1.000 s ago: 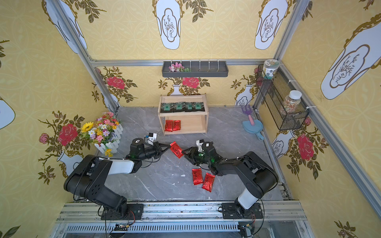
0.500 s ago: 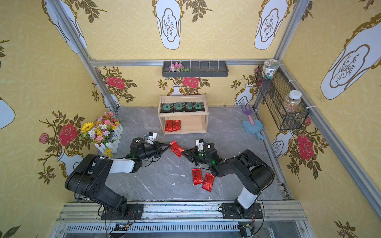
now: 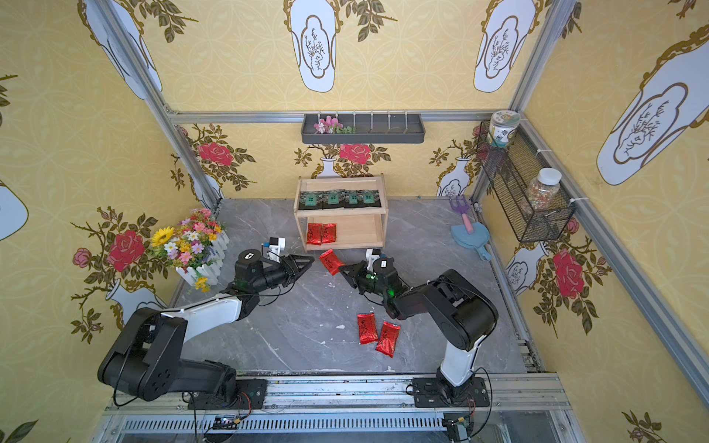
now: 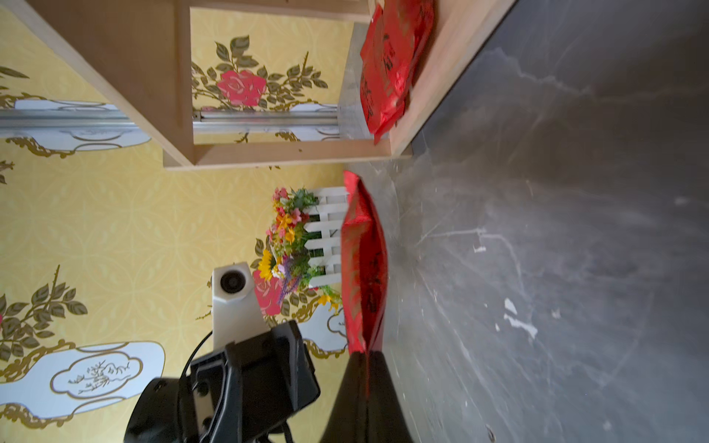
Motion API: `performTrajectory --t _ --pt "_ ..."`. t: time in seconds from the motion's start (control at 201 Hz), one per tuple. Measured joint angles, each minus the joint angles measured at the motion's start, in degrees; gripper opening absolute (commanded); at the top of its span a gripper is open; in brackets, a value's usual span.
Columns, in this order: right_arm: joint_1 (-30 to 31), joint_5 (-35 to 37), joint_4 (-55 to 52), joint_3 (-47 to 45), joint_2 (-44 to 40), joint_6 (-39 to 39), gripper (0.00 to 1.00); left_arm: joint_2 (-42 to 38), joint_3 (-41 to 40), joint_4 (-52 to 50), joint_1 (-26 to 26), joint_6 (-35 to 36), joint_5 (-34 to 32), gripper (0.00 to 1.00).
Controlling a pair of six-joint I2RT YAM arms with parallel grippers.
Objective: Place the tea bags on the shelf by color
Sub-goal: Pick up the tea bag from the center of the board, then place the tea bag on the shelf.
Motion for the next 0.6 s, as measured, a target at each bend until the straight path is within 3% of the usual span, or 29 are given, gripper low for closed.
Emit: performTrajectory --t 0.204,0.603 --pt "-0.3 7.3 0.5 6.8 4.8 -1.1 0.0 -3.9 0.5 -6.7 1.2 1.1 -2.6 0.46" --pt "-0.9 20.1 -1.4 16.2 11.5 -4.5 0.01 -5.2 -1.3 -7.9 1.3 0.6 -2.0 0.46"
